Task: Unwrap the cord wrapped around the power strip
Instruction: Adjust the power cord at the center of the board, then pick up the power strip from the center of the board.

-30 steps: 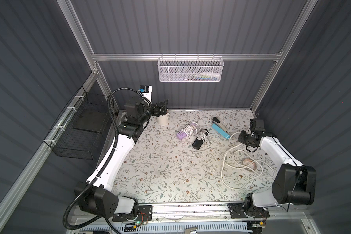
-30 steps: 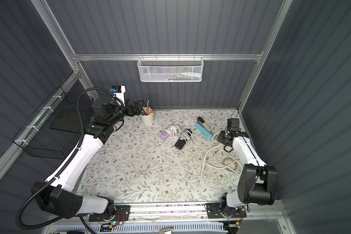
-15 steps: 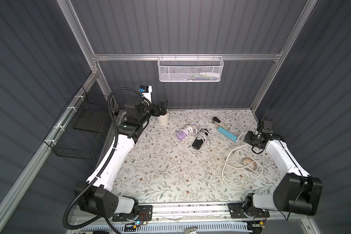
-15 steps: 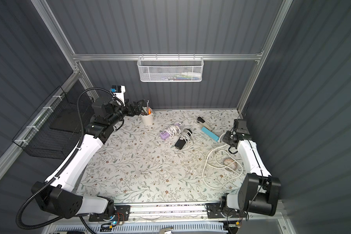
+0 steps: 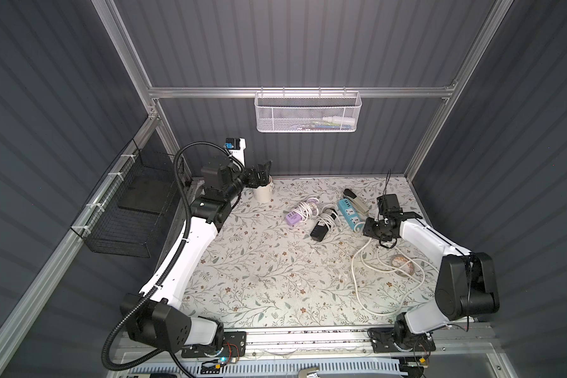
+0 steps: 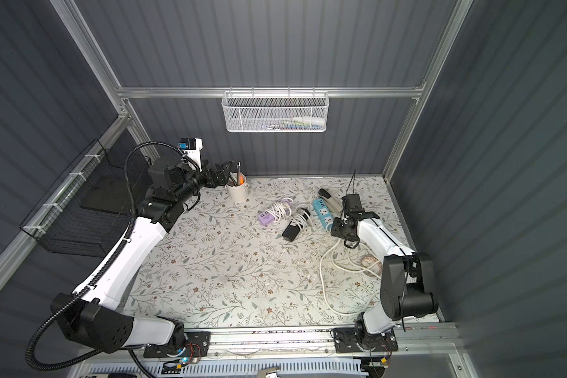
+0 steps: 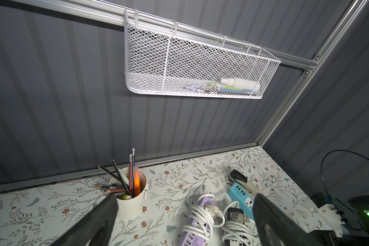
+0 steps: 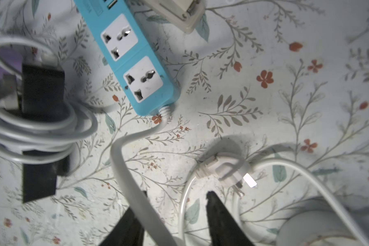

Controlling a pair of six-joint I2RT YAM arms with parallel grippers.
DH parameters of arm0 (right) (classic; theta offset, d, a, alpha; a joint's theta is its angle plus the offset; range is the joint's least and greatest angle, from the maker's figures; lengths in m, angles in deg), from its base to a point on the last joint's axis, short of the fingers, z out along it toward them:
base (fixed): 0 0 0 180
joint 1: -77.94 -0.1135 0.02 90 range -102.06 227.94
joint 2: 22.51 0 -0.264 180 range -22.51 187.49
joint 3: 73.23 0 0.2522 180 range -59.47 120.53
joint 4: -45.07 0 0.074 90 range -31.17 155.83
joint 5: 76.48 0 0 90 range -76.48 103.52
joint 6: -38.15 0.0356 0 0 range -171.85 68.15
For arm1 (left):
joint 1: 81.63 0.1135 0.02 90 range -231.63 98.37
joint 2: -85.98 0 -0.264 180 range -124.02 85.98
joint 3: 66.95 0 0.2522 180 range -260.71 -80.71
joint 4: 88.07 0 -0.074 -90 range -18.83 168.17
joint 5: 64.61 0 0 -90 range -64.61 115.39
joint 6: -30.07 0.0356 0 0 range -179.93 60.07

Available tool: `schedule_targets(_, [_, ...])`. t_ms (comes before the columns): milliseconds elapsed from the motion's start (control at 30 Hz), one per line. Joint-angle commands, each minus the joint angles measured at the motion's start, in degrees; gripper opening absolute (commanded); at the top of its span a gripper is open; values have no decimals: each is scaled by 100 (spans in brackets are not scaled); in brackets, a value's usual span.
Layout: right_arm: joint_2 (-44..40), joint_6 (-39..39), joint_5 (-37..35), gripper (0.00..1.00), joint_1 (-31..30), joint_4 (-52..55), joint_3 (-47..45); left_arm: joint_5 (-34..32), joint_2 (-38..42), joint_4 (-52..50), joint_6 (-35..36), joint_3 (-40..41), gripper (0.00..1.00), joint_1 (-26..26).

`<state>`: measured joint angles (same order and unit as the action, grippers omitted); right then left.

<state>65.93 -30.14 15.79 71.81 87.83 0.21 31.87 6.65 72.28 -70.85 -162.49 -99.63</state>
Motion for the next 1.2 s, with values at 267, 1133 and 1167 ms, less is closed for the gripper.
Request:
schedule_targets(267, [-636,-359,124,99,-155,281,724,36,-2,145,28,29,100,7])
schedule_targets(1133, [1939,1026,2327,99,-685,-1254,1646,-43,14,9,239,270,100,-37])
schedule_targets(1167, [1993,1038,2327,99,-672,-1296,1623,-25,6,18,239,293,100,-37])
